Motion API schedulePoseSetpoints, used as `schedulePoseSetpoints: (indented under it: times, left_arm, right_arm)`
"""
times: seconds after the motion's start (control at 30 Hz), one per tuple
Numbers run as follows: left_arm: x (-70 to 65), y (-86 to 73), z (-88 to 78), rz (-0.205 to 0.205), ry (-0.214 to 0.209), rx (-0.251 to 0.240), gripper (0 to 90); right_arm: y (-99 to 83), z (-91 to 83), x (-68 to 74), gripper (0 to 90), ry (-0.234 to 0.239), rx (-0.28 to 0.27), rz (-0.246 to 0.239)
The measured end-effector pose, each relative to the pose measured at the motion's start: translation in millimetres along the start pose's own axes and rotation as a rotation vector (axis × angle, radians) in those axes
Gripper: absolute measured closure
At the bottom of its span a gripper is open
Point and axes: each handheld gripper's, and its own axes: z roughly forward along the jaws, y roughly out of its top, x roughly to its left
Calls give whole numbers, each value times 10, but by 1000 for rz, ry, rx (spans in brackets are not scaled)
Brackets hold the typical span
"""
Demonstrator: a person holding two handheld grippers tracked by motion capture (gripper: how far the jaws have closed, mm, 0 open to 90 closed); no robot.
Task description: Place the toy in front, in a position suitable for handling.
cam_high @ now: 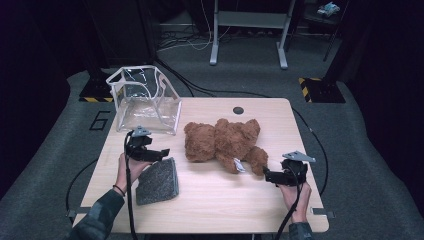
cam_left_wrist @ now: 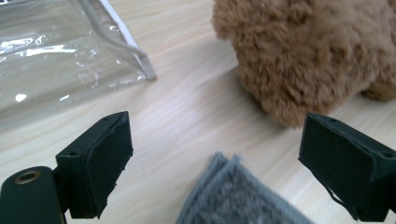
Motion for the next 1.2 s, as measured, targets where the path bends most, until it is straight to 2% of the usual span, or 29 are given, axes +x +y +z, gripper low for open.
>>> schedulePoseSetpoints:
  times: [0.03, 0.1, 0.2, 0.27, 0.33, 0.37, 0.47, 0.57, 0.63, 0.7, 0.77, 0.83, 0.9, 0.97, 1.0, 1.07, 1.1, 1.2]
  left_arm:
    - [-30, -88, -48, 17, 12, 4, 77]
    - [-46, -134, -68, 12, 6, 4, 66]
    - [-110, -292, -156, 20, 23, 6, 52]
    - [-127, -329, -174, 22, 24, 7, 44]
    - [-186, -413, -200, 31, 35, 15, 44]
    - [-233, -474, -207, 38, 36, 25, 40]
    - [-308, -569, -192, 51, 38, 49, 36]
    - [-362, -641, -174, 53, 41, 70, 36]
    - [-396, -704, -141, 70, 54, 78, 41]
    - [-412, -769, -94, 66, 45, 104, 62]
    - [-425, -796, -72, 54, 45, 108, 67]
    - [-430, -849, -41, 54, 47, 121, 110]
    - [-437, -881, -24, 55, 67, 132, 176]
    - [-433, -900, -13, 52, 65, 135, 188]
    - [-449, -926, 7, 59, 80, 143, 252]
    - [-462, -942, 15, 61, 86, 134, 287]
    - [-475, -953, 10, 79, 89, 129, 325]
    - [-489, -963, -3, 82, 82, 120, 477]
  right_arm:
    - [-49, -3, -21, 0, -4, 0, 9]
    - [-96, -1, -43, 0, -12, 5, 10]
    - [-274, 36, -99, 0, -30, 30, 6]
    - [-360, 59, -129, 0, -40, 35, 8]
    - [-398, 77, -146, 0, -37, 42, 17]
    - [-477, 110, -165, 0, -48, 50, 21]
    - [-554, 146, -180, 0, -63, 64, 3]
    - [-596, 158, -198, 0, -66, 59, 16]
    - [-624, 162, -201, 0, -79, 61, 5]
    - [-633, 149, -202, 0, -75, 50, 10]
    - [-634, 154, -209, 0, -74, 53, 11]
    - [-643, 156, -206, 6, -81, 53, 14]
    - [-644, 163, -201, 10, -85, 56, 5]
    - [-645, 166, -198, 16, -88, 58, 2]
    - [-644, 172, -199, 22, -87, 66, 7]
    - [-646, 169, -206, 32, -89, 60, 14]
    - [-647, 171, -210, 33, -87, 59, 17]
    - [-648, 171, -213, 45, -86, 60, 19]
